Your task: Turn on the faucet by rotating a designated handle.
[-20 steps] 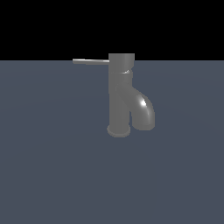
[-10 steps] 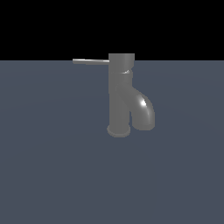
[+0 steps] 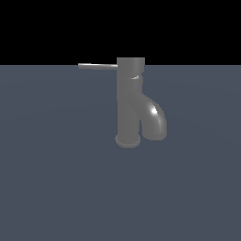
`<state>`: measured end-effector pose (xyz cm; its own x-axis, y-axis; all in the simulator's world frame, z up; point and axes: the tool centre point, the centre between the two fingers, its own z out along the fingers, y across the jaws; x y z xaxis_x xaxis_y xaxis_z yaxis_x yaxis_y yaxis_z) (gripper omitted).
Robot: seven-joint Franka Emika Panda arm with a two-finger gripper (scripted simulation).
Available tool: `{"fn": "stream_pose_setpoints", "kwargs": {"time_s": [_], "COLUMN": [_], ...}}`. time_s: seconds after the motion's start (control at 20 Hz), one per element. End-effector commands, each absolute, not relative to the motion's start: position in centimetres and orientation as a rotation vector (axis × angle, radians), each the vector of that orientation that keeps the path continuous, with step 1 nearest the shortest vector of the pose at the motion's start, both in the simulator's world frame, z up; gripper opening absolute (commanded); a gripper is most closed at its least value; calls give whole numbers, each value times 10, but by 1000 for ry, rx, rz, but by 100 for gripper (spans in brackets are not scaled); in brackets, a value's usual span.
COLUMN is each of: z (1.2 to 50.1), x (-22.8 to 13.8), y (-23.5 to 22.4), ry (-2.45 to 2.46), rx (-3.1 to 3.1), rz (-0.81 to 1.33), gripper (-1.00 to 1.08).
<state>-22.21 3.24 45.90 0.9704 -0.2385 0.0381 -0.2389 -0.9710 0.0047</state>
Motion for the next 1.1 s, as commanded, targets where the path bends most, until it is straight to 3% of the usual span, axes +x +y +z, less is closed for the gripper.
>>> {"fn": "stream_pose_setpoints", "kwargs": {"time_s": [0.0,1.05], "z": [451,381], "x": [-214,-130], "y": [42,101], "ry": [-460,-1142], "rx": [3099,2927], "rz": [55,30], "gripper": [-100,-100]}}
